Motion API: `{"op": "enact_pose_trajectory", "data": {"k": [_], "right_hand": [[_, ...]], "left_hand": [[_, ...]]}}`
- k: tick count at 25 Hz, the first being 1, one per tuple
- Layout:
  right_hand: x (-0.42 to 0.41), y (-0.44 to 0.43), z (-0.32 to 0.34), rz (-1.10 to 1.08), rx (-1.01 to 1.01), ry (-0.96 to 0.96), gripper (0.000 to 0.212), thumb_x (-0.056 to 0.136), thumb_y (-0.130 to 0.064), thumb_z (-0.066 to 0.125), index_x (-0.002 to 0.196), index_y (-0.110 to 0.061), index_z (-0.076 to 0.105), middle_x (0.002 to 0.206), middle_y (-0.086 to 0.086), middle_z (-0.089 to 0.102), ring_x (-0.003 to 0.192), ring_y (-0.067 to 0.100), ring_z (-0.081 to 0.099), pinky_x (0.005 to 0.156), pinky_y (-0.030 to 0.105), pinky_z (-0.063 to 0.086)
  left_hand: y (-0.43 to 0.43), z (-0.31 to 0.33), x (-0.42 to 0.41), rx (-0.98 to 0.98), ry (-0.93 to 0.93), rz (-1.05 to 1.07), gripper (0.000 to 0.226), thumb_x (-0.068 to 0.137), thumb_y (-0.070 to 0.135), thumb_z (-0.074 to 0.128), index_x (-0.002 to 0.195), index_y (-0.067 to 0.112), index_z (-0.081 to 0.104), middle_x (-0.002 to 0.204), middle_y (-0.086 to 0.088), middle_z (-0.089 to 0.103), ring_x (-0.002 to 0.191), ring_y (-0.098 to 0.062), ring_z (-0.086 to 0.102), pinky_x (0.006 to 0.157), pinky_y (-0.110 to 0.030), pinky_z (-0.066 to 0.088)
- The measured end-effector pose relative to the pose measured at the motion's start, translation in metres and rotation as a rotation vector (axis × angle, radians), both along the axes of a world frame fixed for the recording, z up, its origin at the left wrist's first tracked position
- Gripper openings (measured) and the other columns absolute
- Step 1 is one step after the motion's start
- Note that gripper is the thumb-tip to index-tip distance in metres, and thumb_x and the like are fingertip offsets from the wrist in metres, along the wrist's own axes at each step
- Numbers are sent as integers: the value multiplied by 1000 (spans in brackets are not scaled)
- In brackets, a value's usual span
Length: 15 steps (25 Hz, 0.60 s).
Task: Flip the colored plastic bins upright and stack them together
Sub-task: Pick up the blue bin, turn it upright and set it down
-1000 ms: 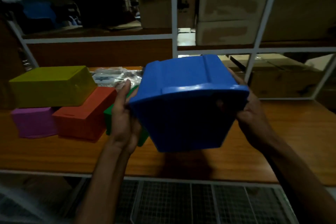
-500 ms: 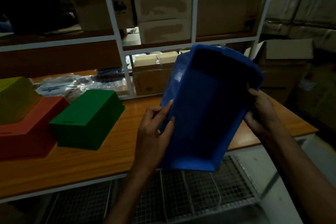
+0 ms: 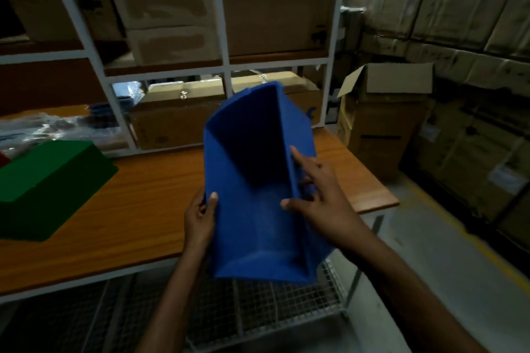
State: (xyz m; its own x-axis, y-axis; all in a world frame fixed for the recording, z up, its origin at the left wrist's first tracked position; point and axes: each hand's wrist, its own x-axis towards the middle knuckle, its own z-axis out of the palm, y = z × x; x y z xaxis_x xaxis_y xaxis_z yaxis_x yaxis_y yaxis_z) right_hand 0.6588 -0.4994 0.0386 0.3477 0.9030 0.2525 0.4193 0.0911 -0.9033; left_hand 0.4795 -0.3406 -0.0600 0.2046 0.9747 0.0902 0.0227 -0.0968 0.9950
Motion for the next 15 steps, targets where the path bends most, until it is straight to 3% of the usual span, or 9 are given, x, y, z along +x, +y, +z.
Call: {"op": "enact_pose_trajectory", "data": {"k": [2,4,6,10,12,15], "right_hand": [[13,3,7,22,-56,-130,93,83,-7,76,157,-38,30,120,-3,42,96,5,50,88,19,47],[32,7,11,24,-113,-141,93,82,-8,76,157,-37,31,115,-2,45,87,8,51,85,26,50],[57,13,18,-12,-120,10,85,80,0,75,152,-30,42,113,-2,52,83,8,54,78,26,53],[130,45,32,-56,-258,418,43,83,7,68,124,-10,65,114,4,69,96,13,67,54,13,53],[159,65,29,-47,-384,539,29,89,3,65,115,-8,67,112,6,70,94,15,69,54,18,56],[187,91,21,-114,-504,677,22,93,2,61,114,-5,63,116,11,63,94,23,66,64,30,60]], "left_hand": [[-11,-14,24,-74,-17,12,33,106,18,48,138,13,55,128,-7,63,122,-31,60,94,-37,51],[-14,-16,40,-138,-44,27,31,108,17,45,137,15,55,128,-5,63,120,-29,60,94,-37,50],[-10,-6,49,-196,-20,17,26,108,20,42,128,20,59,126,-7,66,108,-23,65,88,-37,53],[22,38,66,-392,136,-91,22,106,28,45,115,16,61,111,-10,69,95,-24,66,67,-34,51],[44,52,79,-509,150,-138,28,101,35,53,117,14,63,111,-13,71,99,-29,68,66,-37,55],[74,67,109,-532,128,-134,33,99,34,59,121,9,63,118,-16,68,102,-32,68,73,-41,58]]}}
